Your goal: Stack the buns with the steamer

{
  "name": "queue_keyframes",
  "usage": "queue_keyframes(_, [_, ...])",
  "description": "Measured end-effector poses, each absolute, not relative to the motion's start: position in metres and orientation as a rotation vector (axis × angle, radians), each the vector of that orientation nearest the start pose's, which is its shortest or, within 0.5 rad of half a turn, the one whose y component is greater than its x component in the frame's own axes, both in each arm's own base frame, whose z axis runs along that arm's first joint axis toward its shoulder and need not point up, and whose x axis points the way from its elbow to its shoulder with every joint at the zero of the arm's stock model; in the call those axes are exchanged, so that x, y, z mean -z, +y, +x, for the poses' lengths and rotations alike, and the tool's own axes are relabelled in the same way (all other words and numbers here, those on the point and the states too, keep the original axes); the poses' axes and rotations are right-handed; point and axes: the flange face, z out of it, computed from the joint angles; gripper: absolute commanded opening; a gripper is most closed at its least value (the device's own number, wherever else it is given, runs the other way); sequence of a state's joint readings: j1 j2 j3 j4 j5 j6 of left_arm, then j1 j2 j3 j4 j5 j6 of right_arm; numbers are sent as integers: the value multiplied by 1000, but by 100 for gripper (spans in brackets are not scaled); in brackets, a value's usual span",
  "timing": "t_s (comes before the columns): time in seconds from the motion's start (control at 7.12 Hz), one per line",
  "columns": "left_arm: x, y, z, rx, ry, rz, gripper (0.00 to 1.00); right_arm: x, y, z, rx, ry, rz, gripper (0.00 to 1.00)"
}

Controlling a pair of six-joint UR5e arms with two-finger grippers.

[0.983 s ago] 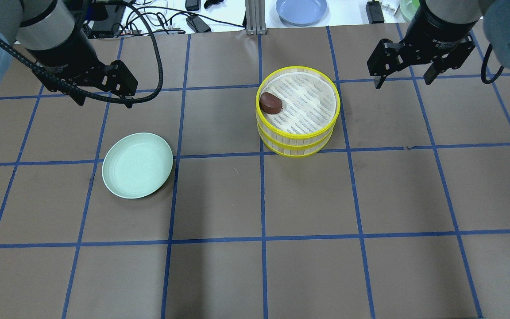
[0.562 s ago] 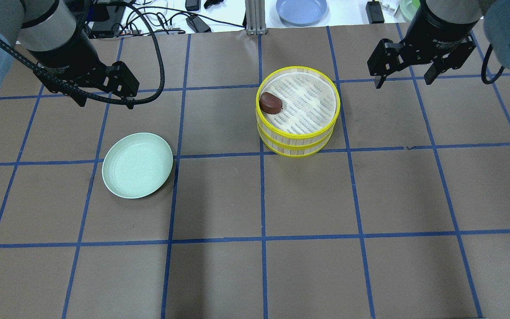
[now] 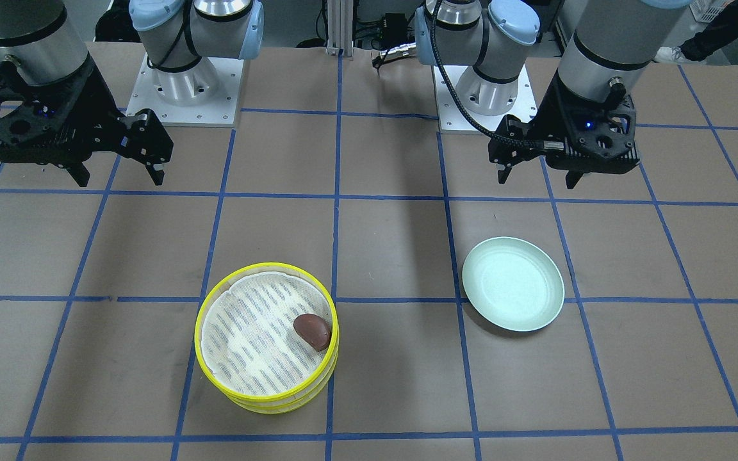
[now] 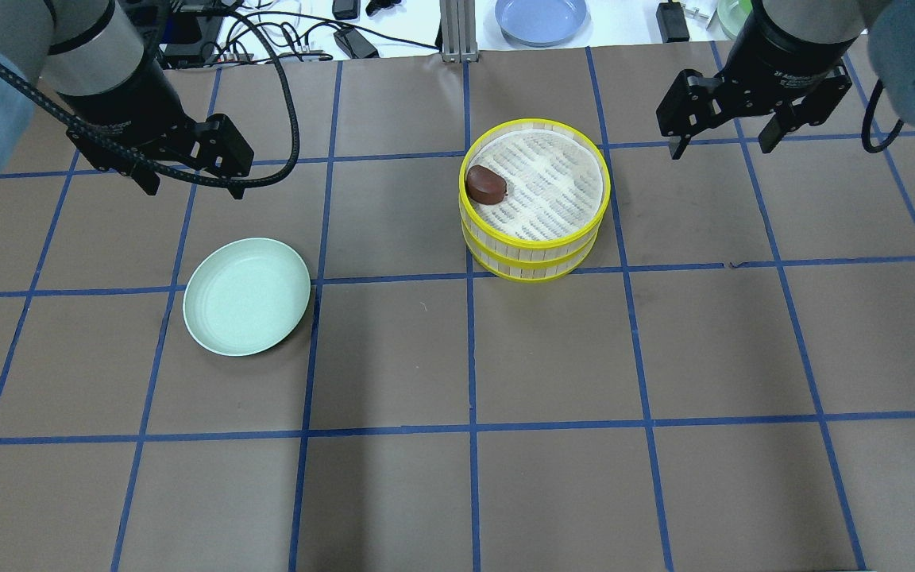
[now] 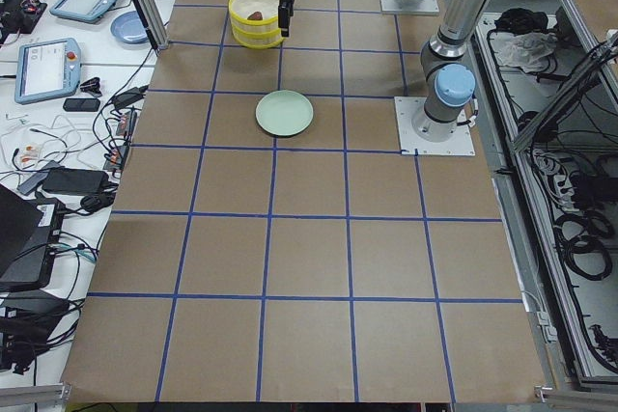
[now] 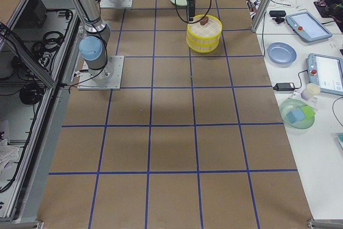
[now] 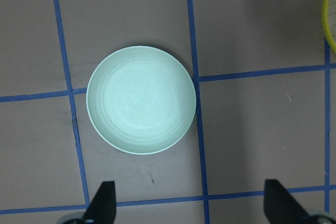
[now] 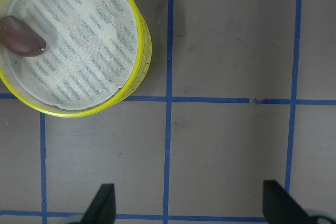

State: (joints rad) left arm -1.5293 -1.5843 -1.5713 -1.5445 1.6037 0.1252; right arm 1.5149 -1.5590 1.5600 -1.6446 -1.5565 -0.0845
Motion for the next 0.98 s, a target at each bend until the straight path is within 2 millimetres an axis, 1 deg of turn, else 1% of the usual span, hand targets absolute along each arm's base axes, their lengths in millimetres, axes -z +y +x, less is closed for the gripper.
queue_keyframes(0.28, [-482, -504, -108, 4, 3105, 125, 100, -494, -510, 106, 110, 3136, -57, 100])
queue_keyframes(0.7, [-473, -510, -105, -25, 3108, 115, 100, -493, -510, 106, 99, 3137, -65, 100])
queue_keyframes(0.98, [-474, -512, -104, -14, 3108, 113, 100, -492, -510, 105, 97, 3138, -68, 100])
